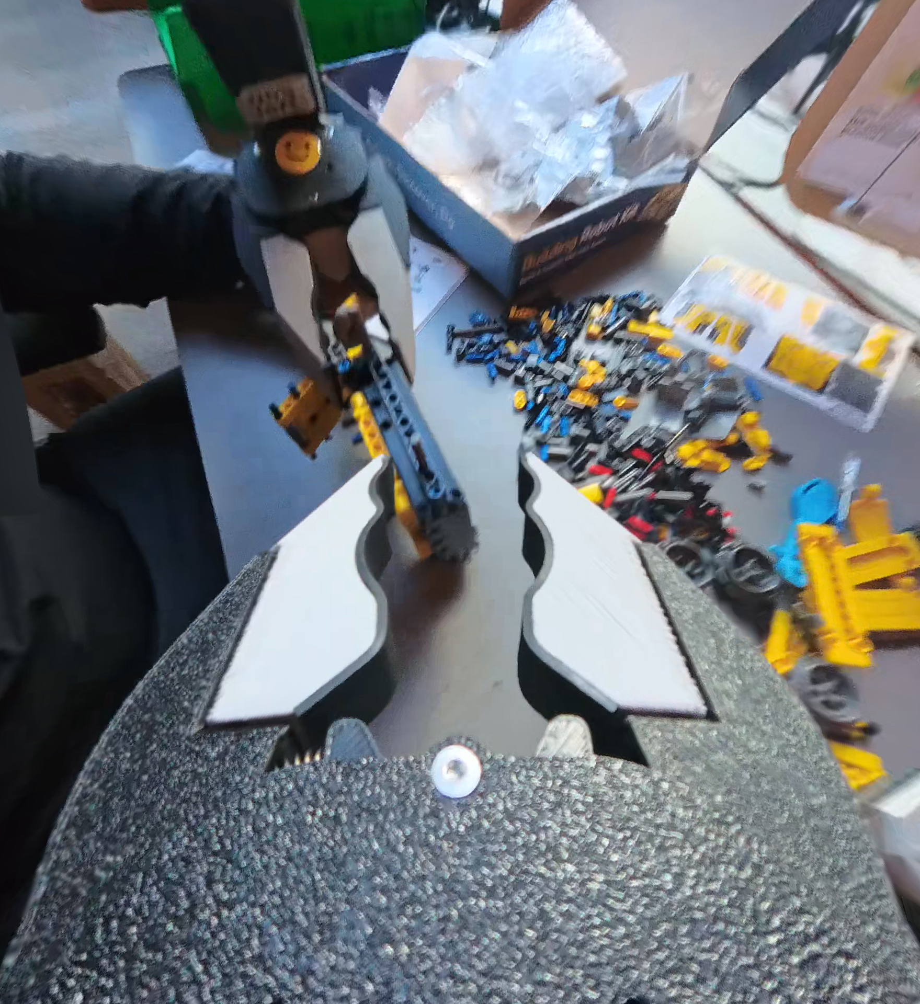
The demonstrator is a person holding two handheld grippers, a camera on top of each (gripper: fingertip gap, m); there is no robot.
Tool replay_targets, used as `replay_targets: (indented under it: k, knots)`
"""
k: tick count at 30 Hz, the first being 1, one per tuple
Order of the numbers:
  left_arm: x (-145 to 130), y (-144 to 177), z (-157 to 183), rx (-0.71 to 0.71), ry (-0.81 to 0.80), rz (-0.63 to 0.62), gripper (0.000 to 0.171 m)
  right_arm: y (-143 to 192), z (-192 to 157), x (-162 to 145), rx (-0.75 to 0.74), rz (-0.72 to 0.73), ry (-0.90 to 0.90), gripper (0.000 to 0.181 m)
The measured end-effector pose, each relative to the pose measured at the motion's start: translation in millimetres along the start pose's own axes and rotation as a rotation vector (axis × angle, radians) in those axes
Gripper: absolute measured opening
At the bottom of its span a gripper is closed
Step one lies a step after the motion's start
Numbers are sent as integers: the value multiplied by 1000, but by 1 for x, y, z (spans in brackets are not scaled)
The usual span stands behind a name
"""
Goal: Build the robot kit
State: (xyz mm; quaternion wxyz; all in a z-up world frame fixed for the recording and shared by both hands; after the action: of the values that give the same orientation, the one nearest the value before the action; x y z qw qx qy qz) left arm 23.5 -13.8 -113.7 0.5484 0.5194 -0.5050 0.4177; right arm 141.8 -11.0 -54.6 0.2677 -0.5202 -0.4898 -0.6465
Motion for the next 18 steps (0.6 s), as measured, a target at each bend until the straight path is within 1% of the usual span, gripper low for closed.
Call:
replay_targets:
  k: [3, 6, 7, 9, 12, 16, 18]
  knots:
    - [1, 1, -5, 5, 107, -8, 35, -5, -6, -27, 39, -11, -81, 51]
    - [0, 2, -12, -22, 317, 9, 34, -16, -5, -35, 69, 23, -151, 52]
    - [-1, 3, -13, -30, 364, 8, 34, -21, -4, -36, 82, 29, -183, 53]
    - [-1, 5, -14, -19, 396, -3, 34, -29, 2, -41, 76, 21, -227, 57]
    - [-3, 9, -14, -12, 456, -41, 34, -32, 1, -39, 87, 57, -233, 56]
    - [-5, 15, -12, -33, 521, -46, 34, -25, -2, -37, 80, 78, -205, 54]
    - [-5, 15, -12, -30, 533, -41, 34, -18, 0, -34, 66, 89, -196, 49]
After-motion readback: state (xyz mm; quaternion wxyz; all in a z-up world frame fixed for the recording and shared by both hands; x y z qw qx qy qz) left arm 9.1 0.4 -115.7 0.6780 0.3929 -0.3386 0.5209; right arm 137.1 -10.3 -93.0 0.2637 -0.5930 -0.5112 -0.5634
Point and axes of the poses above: each gripper's, where its closed fingertips meet, y back along the fingers, x out of its top, z = x × y across the jaws, the point moved 2 cm from there along y, back along the fingers, and after that the axes turned 11 degrees about z, right-handed, at the moved point
